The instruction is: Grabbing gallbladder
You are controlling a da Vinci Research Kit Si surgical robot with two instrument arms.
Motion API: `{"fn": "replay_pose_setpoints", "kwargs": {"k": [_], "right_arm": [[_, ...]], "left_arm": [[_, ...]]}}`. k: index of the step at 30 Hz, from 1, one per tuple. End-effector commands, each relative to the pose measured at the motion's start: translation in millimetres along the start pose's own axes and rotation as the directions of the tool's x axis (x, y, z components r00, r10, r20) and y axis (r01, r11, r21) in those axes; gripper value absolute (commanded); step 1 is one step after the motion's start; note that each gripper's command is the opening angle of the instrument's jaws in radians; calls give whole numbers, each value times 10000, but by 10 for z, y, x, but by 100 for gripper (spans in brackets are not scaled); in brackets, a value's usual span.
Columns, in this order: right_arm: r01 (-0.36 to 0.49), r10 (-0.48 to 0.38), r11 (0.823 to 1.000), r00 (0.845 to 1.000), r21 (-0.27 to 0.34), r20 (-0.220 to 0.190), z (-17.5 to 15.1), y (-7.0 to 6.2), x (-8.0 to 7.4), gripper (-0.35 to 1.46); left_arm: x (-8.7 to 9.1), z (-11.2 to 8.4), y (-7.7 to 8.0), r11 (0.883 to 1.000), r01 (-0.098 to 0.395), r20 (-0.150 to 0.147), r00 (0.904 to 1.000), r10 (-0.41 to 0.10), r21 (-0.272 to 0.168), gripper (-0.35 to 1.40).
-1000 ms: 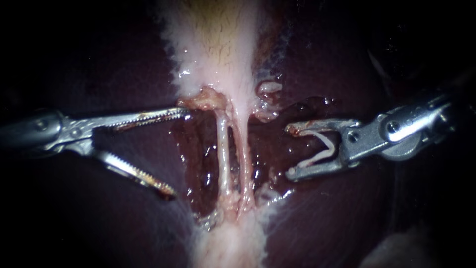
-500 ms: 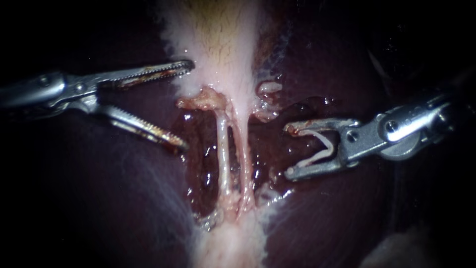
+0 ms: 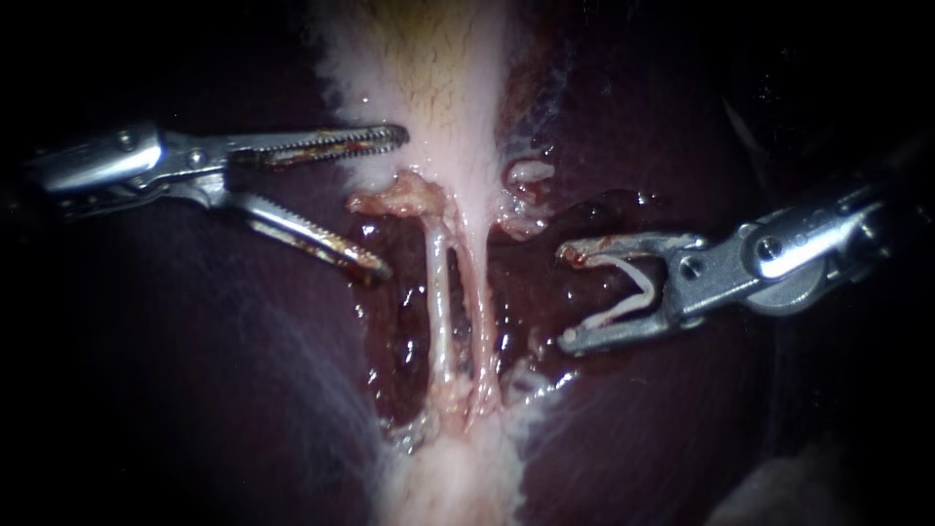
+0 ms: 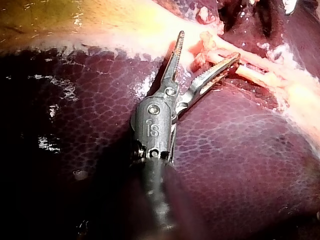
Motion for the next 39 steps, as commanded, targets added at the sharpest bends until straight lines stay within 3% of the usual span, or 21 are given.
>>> {"fn": "replay_pose_setpoints", "kwargs": {"k": [1, 6, 12, 21, 25, 35, 39], "right_arm": [[2, -2, 10000, 10000, 1, -1, 0, 0, 0, 50], [3, -3, 10000, 10000, 3, -2, 0, 0, 0, 50], [3, -3, 10000, 10000, 3, -2, 0, 0, 0, 50], [4, -4, 10000, 10000, 5, -3, 0, -1, 0, 50], [4, -4, 10000, 10000, 6, -3, 0, -1, 0, 50], [4, -4, 10000, 10000, 6, -3, 0, -1, 0, 50], [3, -3, 10000, 10000, 6, -3, 0, 0, 0, 50]], "left_arm": [[-2, 1, 1, 9999, 80, 87, 9999, -81, 101, 54], [-7, -1, 1, 9975, 142, 272, 9995, -161, 688, 22], [-9, -9, 1, 9910, 368, 493, 9978, -435, 1290, -35], [-3, -21, 8, 9845, 546, 960, 9928, -713, 1666, -35], [6, -27, 15, 9874, 615, 1298, 9882, -807, 1456, -35], [65, -59, 34, 9891, 924, 1422, 9839, -1084, 1150, -35], [91, -73, 41, 9881, 1056, 1184, 9858, -1188, 1115, -35]]}}
